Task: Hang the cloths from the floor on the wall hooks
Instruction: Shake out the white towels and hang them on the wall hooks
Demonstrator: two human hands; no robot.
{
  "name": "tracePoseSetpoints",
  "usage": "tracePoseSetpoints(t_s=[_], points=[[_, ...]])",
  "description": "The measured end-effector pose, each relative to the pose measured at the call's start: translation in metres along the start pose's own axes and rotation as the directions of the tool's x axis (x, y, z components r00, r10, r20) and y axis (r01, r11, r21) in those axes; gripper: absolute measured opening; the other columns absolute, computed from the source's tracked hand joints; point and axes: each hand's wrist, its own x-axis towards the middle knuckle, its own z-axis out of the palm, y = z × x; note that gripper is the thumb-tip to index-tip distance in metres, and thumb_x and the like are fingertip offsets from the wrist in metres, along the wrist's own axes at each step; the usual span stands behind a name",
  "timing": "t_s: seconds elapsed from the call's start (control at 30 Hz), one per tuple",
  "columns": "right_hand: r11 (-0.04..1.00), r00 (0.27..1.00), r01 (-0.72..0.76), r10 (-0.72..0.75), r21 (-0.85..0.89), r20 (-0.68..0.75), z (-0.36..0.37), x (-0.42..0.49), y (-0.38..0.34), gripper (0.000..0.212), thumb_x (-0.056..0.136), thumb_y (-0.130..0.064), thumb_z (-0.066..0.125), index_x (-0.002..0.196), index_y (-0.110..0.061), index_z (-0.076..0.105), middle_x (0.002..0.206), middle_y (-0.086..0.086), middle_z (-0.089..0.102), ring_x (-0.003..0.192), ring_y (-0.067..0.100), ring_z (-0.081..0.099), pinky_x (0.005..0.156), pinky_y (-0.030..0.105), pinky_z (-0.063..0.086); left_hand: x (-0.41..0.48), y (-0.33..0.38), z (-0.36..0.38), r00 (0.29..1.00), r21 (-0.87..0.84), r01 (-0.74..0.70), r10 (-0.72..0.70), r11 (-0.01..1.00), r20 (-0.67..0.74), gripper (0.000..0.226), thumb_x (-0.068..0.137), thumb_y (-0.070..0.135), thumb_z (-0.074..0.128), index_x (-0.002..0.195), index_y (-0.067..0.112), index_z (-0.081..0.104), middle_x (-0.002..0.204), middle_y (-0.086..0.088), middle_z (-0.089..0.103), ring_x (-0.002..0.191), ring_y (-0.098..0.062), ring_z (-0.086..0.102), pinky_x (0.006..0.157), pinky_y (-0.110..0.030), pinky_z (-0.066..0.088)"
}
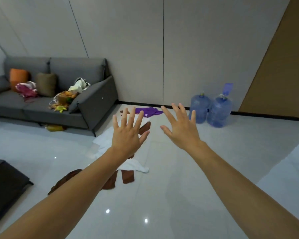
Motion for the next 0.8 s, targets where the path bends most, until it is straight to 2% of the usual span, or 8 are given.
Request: tracePoseSetpoints(t_s=[0.03, 0.17, 0.23, 0.3, 0.43, 0.5, 0.63, 0.8], points=[[0.999, 0.999, 0.031, -0.031, 0.006, 0.010, 0.010, 0.016, 0.004, 0.068, 0.097, -0.060, 0.030, 0.153, -0.040, -0.003, 0.164, 0.003, -0.001, 0.150, 0.026, -0.004, 0.115, 0.061, -0.003, 0.008, 0.000, 0.008, 0.999, 0.003, 0.034, -0.034, 0.999, 0.018, 0.076, 0.091, 0.068, 0.007, 0.153, 0.024, 0.016, 0.160, -0.010, 0.017, 0.147, -0.035, 0.016, 0.113, -0.062, 0.015], [0.984, 0.982, 0.173, -0.176, 0.044, 0.069, 0.047, 0.071, 0.018, 0.072, 0.094, -0.064, 0.030, 0.152, -0.041, -0.006, 0.164, 0.004, -0.003, 0.150, 0.029, -0.004, 0.115, 0.061, -0.003, 0.037, 0.003, 0.033, 0.984, 0.015, 0.147, -0.148, 0.989, 0.098, 0.082, 0.085, 0.069, -0.005, 0.154, 0.028, 0.010, 0.162, -0.007, 0.006, 0.149, -0.033, 0.004, 0.115, -0.061, 0.007], [0.972, 0.968, 0.230, -0.233, 0.043, 0.093, 0.063, 0.099, 0.022, 0.074, 0.093, -0.066, 0.030, 0.152, -0.041, -0.007, 0.164, 0.004, -0.003, 0.150, 0.029, -0.003, 0.114, 0.062, 0.000, 0.051, 0.001, 0.044, 0.971, 0.013, 0.207, -0.207, 0.978, 0.121, 0.085, 0.083, 0.071, -0.007, 0.154, 0.028, 0.011, 0.162, -0.007, 0.006, 0.148, -0.034, 0.005, 0.115, -0.062, 0.007], [0.964, 0.959, 0.261, -0.264, 0.045, 0.106, 0.080, 0.124, 0.022, 0.076, 0.091, -0.068, 0.031, 0.152, -0.042, -0.006, 0.164, 0.004, -0.002, 0.150, 0.030, -0.002, 0.114, 0.063, 0.003, 0.059, -0.005, 0.056, 0.958, 0.027, 0.247, -0.249, 0.969, 0.146, 0.085, 0.085, 0.071, -0.004, 0.154, 0.027, 0.017, 0.161, -0.009, 0.014, 0.148, -0.035, 0.011, 0.114, -0.063, 0.012], [0.933, 0.920, 0.352, -0.360, 0.075, 0.158, 0.118, 0.168, 0.008, 0.077, 0.091, -0.070, 0.032, 0.152, -0.042, -0.004, 0.164, 0.004, 0.000, 0.150, 0.031, -0.002, 0.113, 0.065, 0.005, 0.072, -0.034, 0.092, 0.927, 0.079, 0.318, -0.328, 0.945, 0.184, 0.082, 0.086, 0.071, 0.004, 0.154, 0.026, 0.017, 0.160, -0.010, 0.016, 0.147, -0.036, 0.014, 0.113, -0.063, 0.014], [0.921, 0.902, 0.382, -0.391, 0.080, 0.185, 0.138, 0.192, -0.003, 0.076, 0.091, -0.071, 0.031, 0.152, -0.042, -0.004, 0.164, 0.004, 0.001, 0.150, 0.031, -0.002, 0.113, 0.066, 0.006, 0.080, -0.051, 0.114, 0.908, 0.093, 0.359, -0.371, 0.929, 0.198, 0.080, 0.088, 0.071, 0.010, 0.152, 0.025, 0.024, 0.158, -0.011, 0.023, 0.145, -0.037, 0.020, 0.111, -0.063, 0.017], [0.897, 0.871, 0.432, -0.442, 0.095, 0.216, 0.181, 0.244, -0.037, 0.077, 0.085, -0.072, 0.016, 0.153, -0.041, -0.003, 0.164, 0.004, 0.001, 0.150, 0.031, -0.002, 0.114, 0.063, 0.002, 0.097, -0.091, 0.165, 0.884, 0.118, 0.400, -0.416, 0.909, 0.211, 0.078, 0.089, 0.070, 0.012, 0.152, 0.026, 0.025, 0.158, -0.011, 0.024, 0.144, -0.037, 0.022, 0.111, -0.062, 0.017], [0.856, 0.813, 0.501, -0.517, 0.130, 0.269, 0.240, 0.312, -0.086, 0.075, 0.091, -0.069, 0.027, 0.152, -0.042, -0.008, 0.164, 0.003, -0.003, 0.150, 0.030, -0.005, 0.114, 0.062, -0.001, 0.129, -0.150, 0.224, 0.854, 0.084, 0.455, -0.461, 0.886, 0.241, 0.077, 0.089, 0.070, 0.019, 0.151, 0.025, 0.028, 0.157, -0.012, 0.027, 0.143, -0.039, 0.025, 0.109, -0.064, 0.021]])
